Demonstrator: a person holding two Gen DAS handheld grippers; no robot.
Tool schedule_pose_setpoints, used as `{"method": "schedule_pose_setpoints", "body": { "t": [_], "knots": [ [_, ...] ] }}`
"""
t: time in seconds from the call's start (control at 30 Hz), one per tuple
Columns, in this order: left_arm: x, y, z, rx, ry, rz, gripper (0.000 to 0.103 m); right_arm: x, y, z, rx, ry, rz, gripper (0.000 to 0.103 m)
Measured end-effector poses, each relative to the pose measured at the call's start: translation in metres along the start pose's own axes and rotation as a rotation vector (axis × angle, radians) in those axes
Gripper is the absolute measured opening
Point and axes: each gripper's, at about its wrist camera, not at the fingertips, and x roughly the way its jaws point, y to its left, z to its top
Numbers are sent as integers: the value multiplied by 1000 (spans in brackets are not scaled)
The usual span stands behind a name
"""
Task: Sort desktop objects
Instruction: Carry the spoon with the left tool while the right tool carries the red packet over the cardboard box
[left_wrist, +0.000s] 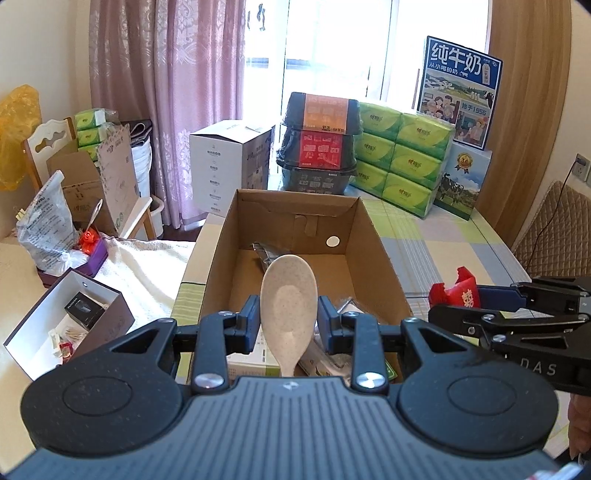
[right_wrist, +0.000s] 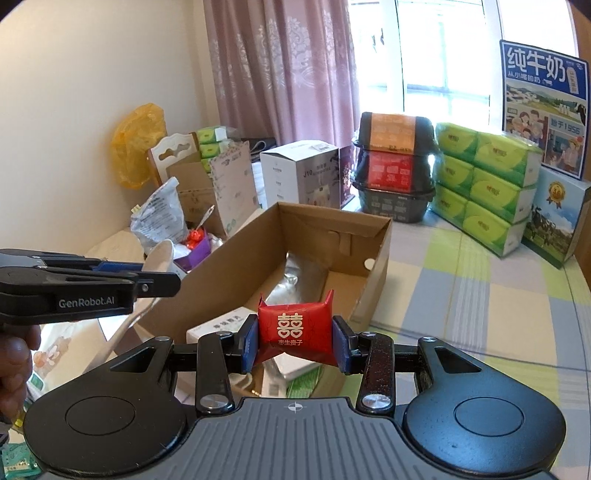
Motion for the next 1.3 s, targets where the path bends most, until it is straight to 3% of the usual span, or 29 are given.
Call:
{"method": "schedule_pose_setpoints", "body": {
  "t": [1.13, 1.2, 1.3],
  "knots": [
    [77, 17, 37, 1, 46, -58, 27, 57, -16, 24, -22, 23, -17, 38],
    [81, 20, 36, -12, 57, -49, 34, 59, -15, 25, -23, 24, -16, 38],
    [79, 25, 34, -19, 56, -37, 34, 61, -16, 25, -21, 25, -13, 38]
  ]
}}
